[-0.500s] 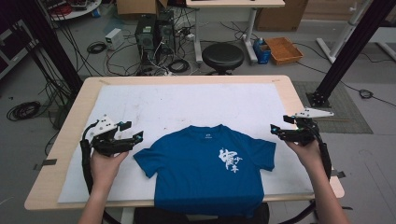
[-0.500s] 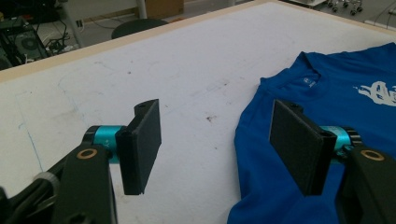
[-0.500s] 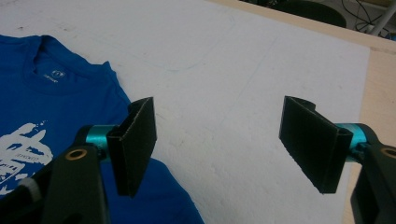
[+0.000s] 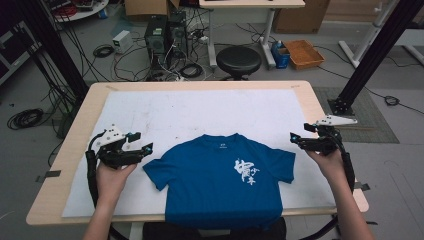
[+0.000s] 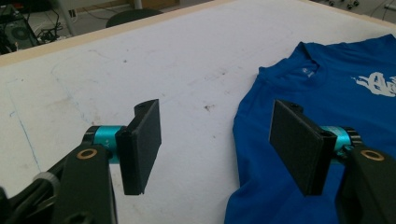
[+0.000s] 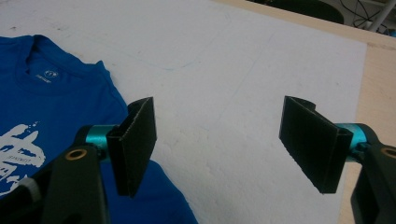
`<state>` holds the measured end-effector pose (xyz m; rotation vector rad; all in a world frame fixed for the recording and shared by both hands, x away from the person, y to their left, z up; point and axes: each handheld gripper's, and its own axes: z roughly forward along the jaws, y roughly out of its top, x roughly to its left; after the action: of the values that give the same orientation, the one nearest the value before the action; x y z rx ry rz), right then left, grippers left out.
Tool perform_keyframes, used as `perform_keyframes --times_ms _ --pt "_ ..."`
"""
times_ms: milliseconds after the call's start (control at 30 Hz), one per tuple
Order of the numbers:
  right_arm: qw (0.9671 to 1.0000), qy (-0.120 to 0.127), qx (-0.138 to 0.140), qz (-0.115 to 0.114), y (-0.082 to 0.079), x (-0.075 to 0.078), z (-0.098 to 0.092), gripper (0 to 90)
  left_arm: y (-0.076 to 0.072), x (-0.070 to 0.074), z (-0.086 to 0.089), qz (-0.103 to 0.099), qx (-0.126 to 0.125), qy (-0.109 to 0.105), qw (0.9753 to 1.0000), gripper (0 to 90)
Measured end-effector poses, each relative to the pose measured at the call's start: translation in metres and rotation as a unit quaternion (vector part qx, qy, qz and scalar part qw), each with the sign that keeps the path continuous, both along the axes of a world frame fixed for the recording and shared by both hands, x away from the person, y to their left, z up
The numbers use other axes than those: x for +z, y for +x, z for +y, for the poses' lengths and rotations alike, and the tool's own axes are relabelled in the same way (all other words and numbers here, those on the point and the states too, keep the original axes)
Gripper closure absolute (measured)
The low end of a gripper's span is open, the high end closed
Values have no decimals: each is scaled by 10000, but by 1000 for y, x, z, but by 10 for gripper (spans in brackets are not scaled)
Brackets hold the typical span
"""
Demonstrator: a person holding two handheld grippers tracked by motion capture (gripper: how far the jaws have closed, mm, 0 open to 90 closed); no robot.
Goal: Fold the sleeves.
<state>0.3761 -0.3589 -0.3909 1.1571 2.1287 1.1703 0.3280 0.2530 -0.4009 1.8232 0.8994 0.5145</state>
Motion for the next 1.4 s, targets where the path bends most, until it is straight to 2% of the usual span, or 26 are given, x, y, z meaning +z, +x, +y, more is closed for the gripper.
perform_keyframes --times_ms 200,300,333,367,400,433,533,567,633,867,933,1000,1033,1067,1167,1200,1267,1300,1333,1400 --pt "10000 -2 -40 2 1 0 0 274 -3 -7 8 234 -60 -124 9996 400" --pt "10000 -19 -48 -8 2 -1 0 274 -5 -12 13 432 -44 -218 9988 430" --pt "10000 -19 -53 -4 2 -1 0 274 -5 -16 15 587 -52 -244 9980 445" --pt "10000 -19 -53 -4 2 -1 0 274 -5 -16 15 587 -52 -244 9980 465" --pt "10000 -30 -57 12 2 -1 0 275 -5 -21 16 770 -32 -201 9968 472" --pt "10000 -30 -57 12 2 -1 0 275 -5 -21 16 770 -32 -201 9968 487" --pt "10000 -40 -56 22 2 -2 0 275 -7 -31 16 1145 -116 -230 9931 543" --pt "10000 -43 -65 19 2 -2 0 275 -7 -31 16 1145 -116 -230 9931 556" --pt "10000 -45 -55 13 2 -2 0 275 -10 -37 15 1312 -161 -119 9912 582" --pt "10000 -50 -82 11 2 -2 -1 275 -12 -45 17 1507 -117 -27 9885 657" --pt "10000 -54 -82 7 2 -2 0 275 -11 -47 16 1551 -161 39 9878 678" --pt "9999 -65 -76 8 2 -2 0 275 -10 -49 13 1590 -146 193 9870 696" --pt "9999 -65 -76 8 2 -2 0 275 -10 -49 13 1590 -146 193 9870 707" --pt "9999 -64 -77 9 2 -2 0 275 -10 -49 13 1586 -120 171 9871 707" --pt "9999 -73 -73 14 2 -2 0 275 -10 -49 14 1650 -126 100 9862 798" --pt "9999 -73 -71 5 2 -2 0 275 -11 -48 14 1601 -167 86 9869 861" --pt "9999 -72 -73 0 2 -2 0 276 -11 -47 14 1568 -173 59 9875 875" --pt "9999 -70 -77 0 2 -2 0 275 -12 -44 13 1573 -194 -42 9874 876" --pt "9999 -70 -77 0 2 -2 0 275 -12 -44 13 1573 -194 -42 9874 877" --pt "9999 -64 -79 -6 2 -2 0 276 -13 -37 13 1602 -289 -343 9861 878"
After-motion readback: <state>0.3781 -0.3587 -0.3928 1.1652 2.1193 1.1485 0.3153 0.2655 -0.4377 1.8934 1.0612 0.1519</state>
